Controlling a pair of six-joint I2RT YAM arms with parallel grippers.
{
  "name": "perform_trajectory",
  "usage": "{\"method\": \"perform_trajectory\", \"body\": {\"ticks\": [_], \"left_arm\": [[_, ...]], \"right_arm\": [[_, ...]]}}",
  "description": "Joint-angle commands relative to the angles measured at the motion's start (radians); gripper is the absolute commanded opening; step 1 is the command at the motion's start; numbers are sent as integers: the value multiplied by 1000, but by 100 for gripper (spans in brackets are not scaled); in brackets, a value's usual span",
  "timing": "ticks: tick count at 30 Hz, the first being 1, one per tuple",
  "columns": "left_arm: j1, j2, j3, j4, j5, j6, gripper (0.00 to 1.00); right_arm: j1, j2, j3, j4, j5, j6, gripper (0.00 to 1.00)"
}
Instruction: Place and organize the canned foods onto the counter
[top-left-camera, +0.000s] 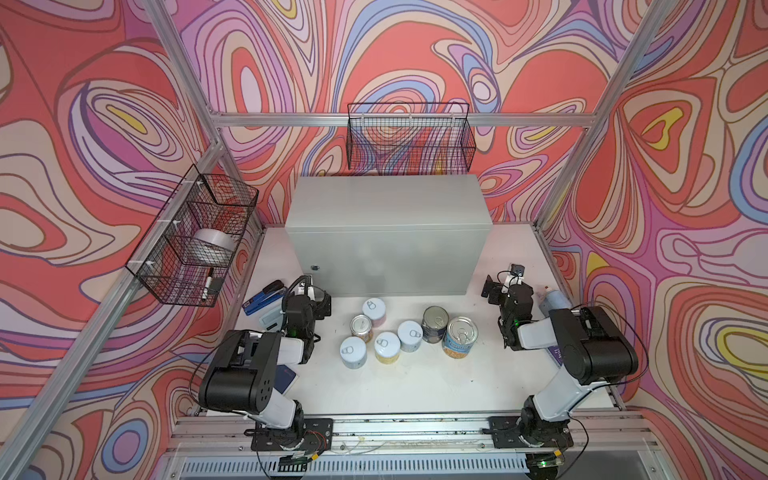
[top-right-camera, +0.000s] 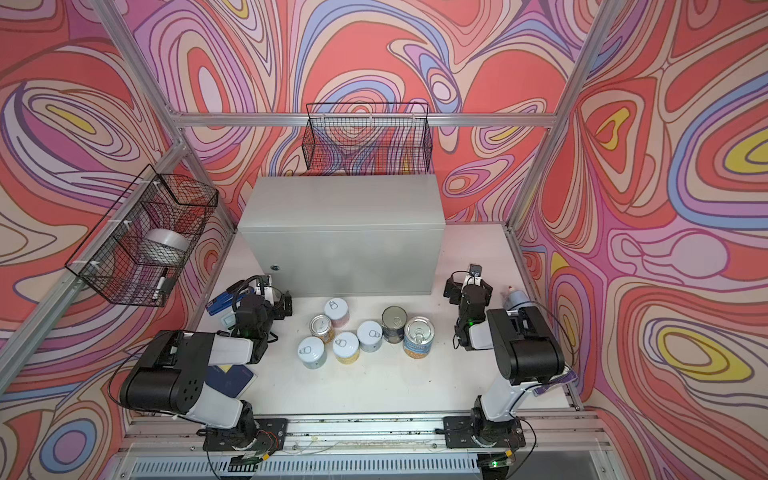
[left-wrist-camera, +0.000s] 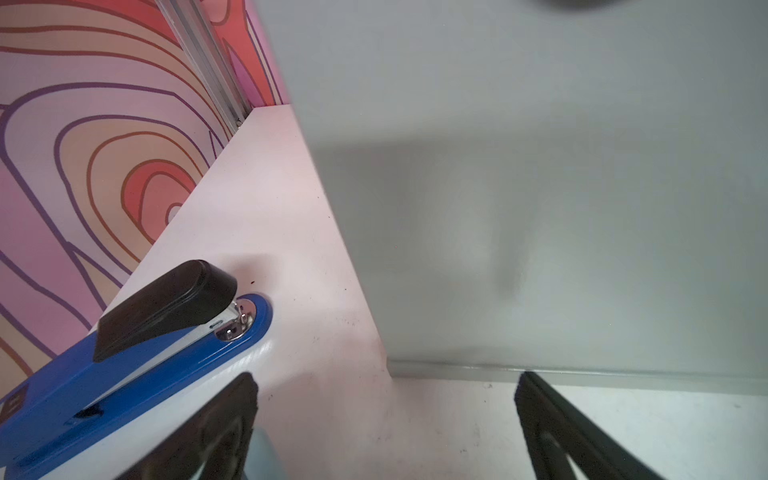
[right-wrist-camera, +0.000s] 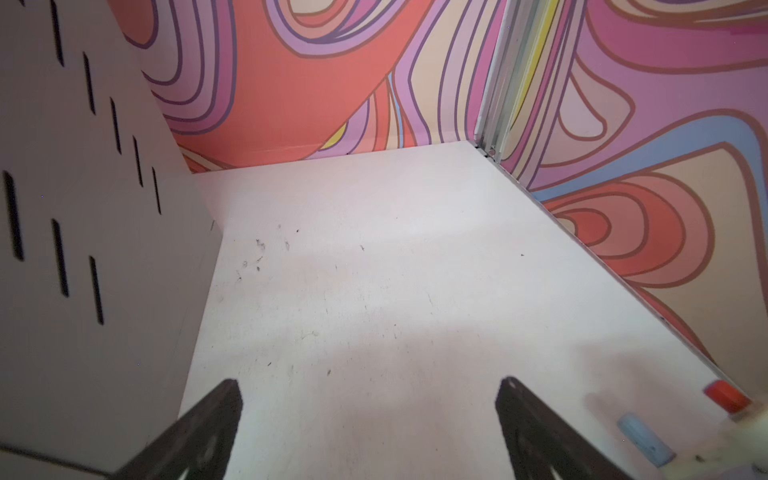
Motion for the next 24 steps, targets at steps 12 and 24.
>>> {"method": "perform_trajectory", "body": {"ticks": [12,24], "left_arm": [[4,10,21,29,15,-3,100],[4,10,21,29,15,-3,100]], "right_arm": [[-9,12,15,6,3,-4,98],[-9,12,14,7,5,-6,98]]}}
